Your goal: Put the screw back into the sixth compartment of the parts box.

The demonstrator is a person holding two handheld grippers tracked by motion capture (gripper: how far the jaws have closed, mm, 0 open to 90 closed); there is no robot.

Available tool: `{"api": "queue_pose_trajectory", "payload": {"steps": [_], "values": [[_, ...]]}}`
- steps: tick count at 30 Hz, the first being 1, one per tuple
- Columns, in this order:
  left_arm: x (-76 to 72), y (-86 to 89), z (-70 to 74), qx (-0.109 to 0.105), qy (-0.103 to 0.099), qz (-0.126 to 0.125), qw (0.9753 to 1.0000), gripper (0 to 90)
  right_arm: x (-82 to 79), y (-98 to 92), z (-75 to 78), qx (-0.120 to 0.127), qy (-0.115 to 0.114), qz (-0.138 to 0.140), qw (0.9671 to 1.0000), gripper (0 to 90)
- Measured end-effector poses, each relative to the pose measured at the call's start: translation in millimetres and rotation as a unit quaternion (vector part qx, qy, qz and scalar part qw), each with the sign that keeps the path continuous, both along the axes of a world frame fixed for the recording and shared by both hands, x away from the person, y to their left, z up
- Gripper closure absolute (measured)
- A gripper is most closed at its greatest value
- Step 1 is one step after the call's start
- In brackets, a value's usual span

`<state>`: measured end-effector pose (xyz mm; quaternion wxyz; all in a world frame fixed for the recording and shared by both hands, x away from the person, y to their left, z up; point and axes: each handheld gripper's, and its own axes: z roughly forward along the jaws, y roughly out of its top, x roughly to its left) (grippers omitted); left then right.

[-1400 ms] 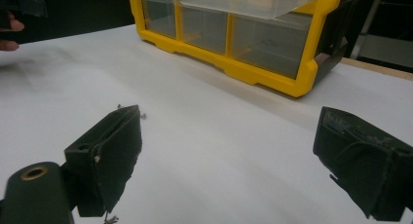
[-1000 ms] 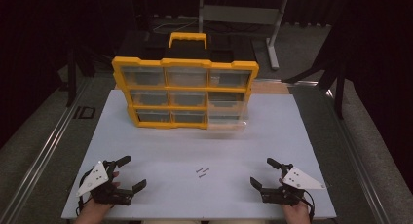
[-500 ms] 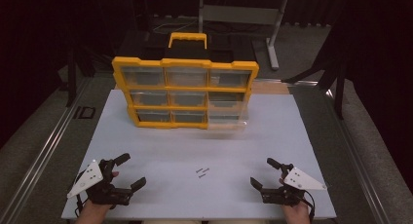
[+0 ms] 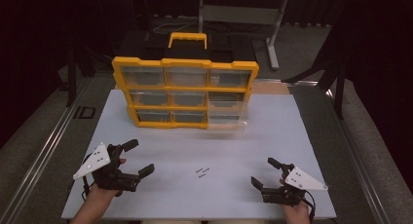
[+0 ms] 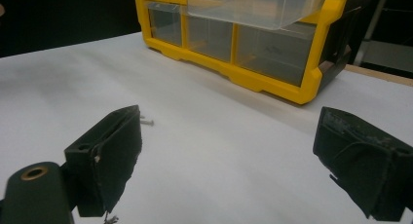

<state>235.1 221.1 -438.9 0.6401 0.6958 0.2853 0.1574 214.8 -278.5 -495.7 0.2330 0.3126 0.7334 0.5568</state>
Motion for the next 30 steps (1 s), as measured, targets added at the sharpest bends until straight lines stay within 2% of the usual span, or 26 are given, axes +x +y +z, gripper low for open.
{"api": "queue_pose_trajectory", "payload": {"steps": [3,11,14,19,20,25,27,30], "values": [[7.6,-6.3,4.2,0.001,0.010,-0.008,0.9999,1.4,0.1,0.2,-0.2,0.001,0.001,0.001,1.0000,10.5],[24.4,-23.1,12.3,0.033,0.030,-0.034,0.9984,1.4,0.5,0.5,-0.4,0.003,0.003,0.004,1.0000,10.5],[34.0,-32.5,13.9,0.049,0.038,-0.060,0.9963,1.4,0.4,0.2,-0.3,0.004,0.003,0.003,1.0000,10.5],[44.9,-45.3,14.0,0.070,0.051,-0.074,0.9935,1.8,-0.1,0.4,-0.2,0.004,0.003,0.005,1.0000,10.5],[46.4,-47.2,13.9,0.073,0.054,-0.078,0.9928,4.9,0.0,0.4,-0.2,0.004,0.003,0.005,1.0000,10.5],[55.1,-58.0,11.3,0.087,0.056,-0.093,0.9903,8.1,0.1,0.6,-0.3,0.005,0.004,0.007,1.0000,10.5],[58.1,-63.5,9.3,0.097,0.058,-0.101,0.9885,8.6,0.1,0.4,-0.2,0.006,0.004,0.007,0.9999,10.5],[62.1,-71.2,4.5,0.119,0.063,-0.116,0.9841,13.6,-0.1,0.5,-0.1,0.006,0.005,0.008,0.9999,10.5]]}}
